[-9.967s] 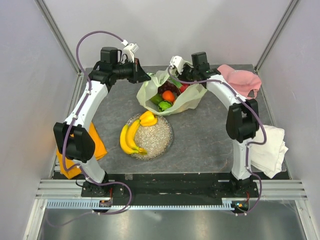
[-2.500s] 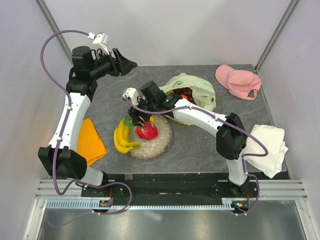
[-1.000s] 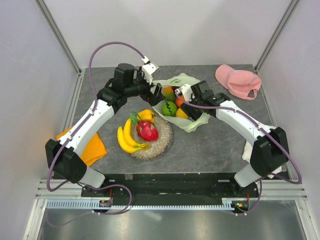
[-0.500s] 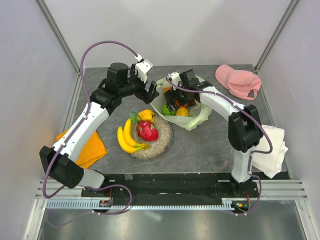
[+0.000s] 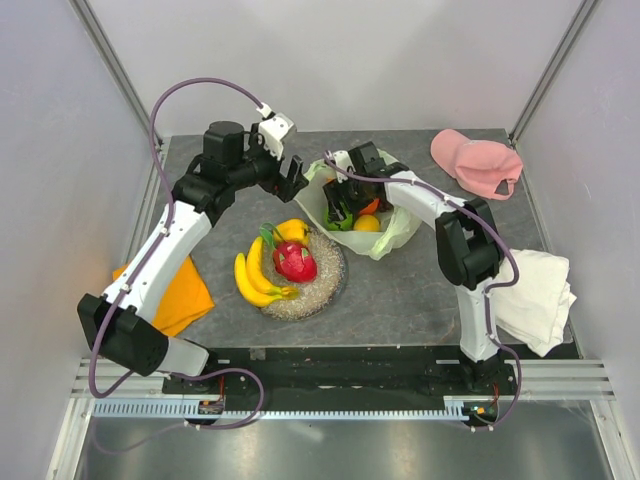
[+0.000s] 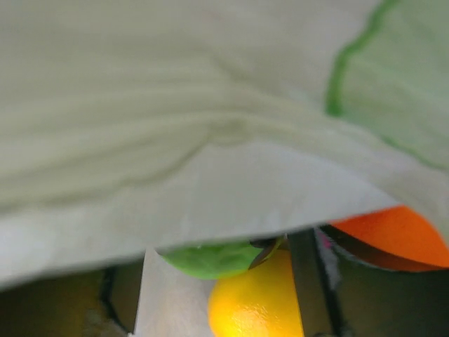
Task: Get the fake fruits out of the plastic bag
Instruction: Take out the fake fruit from the plastic bag, then place the fake fruit on the plate.
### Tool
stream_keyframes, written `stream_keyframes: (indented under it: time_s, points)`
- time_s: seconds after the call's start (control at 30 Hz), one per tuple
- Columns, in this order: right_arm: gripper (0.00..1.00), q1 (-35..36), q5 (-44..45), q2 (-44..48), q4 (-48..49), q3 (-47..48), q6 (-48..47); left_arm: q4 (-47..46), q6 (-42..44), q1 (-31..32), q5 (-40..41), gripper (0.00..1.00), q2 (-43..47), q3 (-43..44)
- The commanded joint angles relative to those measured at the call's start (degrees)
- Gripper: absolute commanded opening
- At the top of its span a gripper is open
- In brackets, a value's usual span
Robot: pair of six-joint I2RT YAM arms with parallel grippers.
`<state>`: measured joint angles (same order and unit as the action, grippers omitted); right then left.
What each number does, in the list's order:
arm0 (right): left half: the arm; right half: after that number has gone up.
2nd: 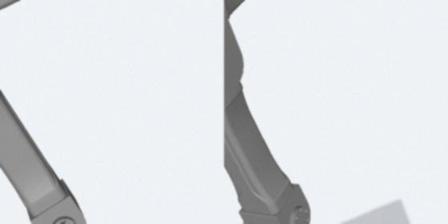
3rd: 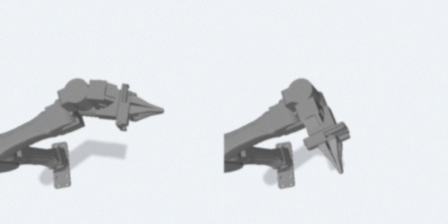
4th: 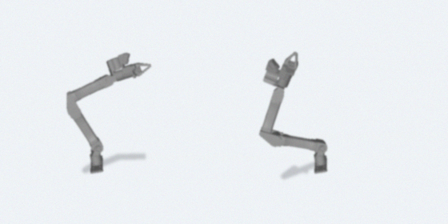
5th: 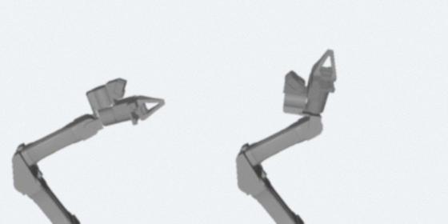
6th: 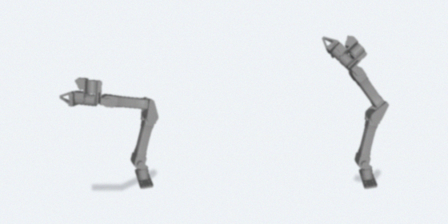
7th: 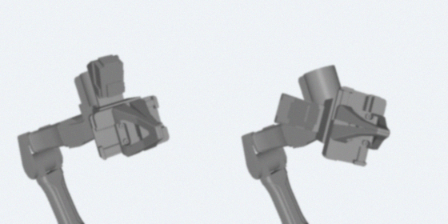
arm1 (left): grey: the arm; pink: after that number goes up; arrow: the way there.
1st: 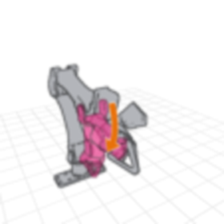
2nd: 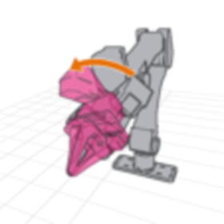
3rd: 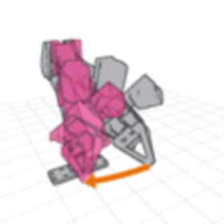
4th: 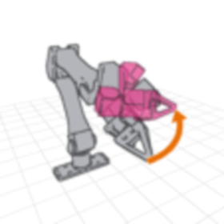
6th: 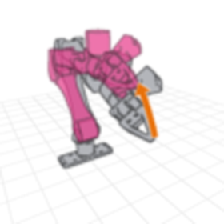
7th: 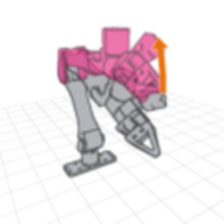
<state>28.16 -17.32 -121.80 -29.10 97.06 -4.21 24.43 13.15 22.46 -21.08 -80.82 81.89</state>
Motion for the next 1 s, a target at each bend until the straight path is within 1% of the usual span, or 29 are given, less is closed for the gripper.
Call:
stream_keyframes:
  time_s: [0.0, 0.03, 0.07, 0.13, 0.17, 0.2, 0.3, 0.33, 0.37, 0.43, 0.5, 0.6, 0.67, 0.7, 0.73, 0.83, 0.97]
  points:
    - [0.64, -0.1, -3.6, 6.9, -0.2, 1.9, -1.1, -0.3, -0.8, -0.7, -1.6, 0.93, 1.0, 3.3]
    - [0.61, -0.3, -3.9, 8.8, -0.3, 0.7, -2.0, -0.4, -1.0, -1.1, -1.6, 0.93, 0.9, 3.3]
    - [0.6, -0.3, -4.3, 13.2, -0.8, 0.0, -2.5, -1.0, -1.5, -1.3, -1.7, 0.93, 1.0, 3.4]
    - [0.59, -0.5, -4.6, 17.9, -1.0, -3.2, -4.0, -1.7, -2.3, -2.0, -2.0, 0.93, 0.7, 3.5]
    - [0.59, -0.5, -4.9, 22.4, -1.1, -4.3, -4.8, -1.9, -3.3, -2.2, -2.1, 0.93, 0.5, 3.6]
    - [0.59, -0.6, -5.5, 24.7, -1.4, -5.5, -5.5, -2.3, -3.9, -2.5, -2.4, 0.93, 0.2, 4.1]
    - [0.59, -0.5, -10.3, 32.2, -3.7, -10.1, -8.4, -3.2, -6.3, -3.8, -3.3, 0.93, -0.1, 4.8]
    - [0.59, -0.4, -15.2, 33.8, -5.2, -12.4, -9.6, -3.3, -6.7, -4.3, -3.4, 0.93, -0.5, 4.9]
    - [0.6, -0.5, -18.0, 36.0, -6.3, -13.4, -11.7, -3.5, -7.4, -4.6, -3.5, 0.93, -0.5, 5.2]
    - [0.6, 1.2, -21.9, 37.0, -9.7, -15.9, -14.4, -3.9, -8.2, -5.3, -3.7, 0.93, -0.8, 5.7]
    - [0.6, 3.7, -22.8, 36.6, -10.4, -17.6, -16.8, -4.1, -9.0, -5.8, -3.6, 0.93, -1.0, 6.1]
    - [0.6, 4.7, -25.6, 33.3, -8.5, -18.6, -17.1, -4.4, -10.4, -6.9, -4.2, 0.93, -0.9, 6.4]
    - [0.6, 5.4, -27.5, 28.3, -9.6, -16.6, -19.2, -4.4, -10.6, -7.7, -4.3, 0.93, -0.4, 6.0]
    - [0.6, 5.8, -27.9, 26.2, -10.9, -13.5, -21.3, -4.4, -10.5, -8.0, -4.2, 0.93, -0.2, 5.8]
    - [0.59, 5.9, -28.0, 22.2, -13.4, -11.8, -22.1, -4.4, -10.6, -8.3, -4.3, 0.93, 0.1, 5.7]
    - [0.57, 6.0, -26.5, 16.4, -13.9, -7.3, -21.4, -4.4, -10.7, -9.4, -4.3, 0.93, 1.2, 4.8]
    - [0.57, 6.1, -22.8, 12.1, -13.1, -4.1, -22.7, -4.4, -10.9, -10.9, -4.8, 0.93, 2.7, 3.5]
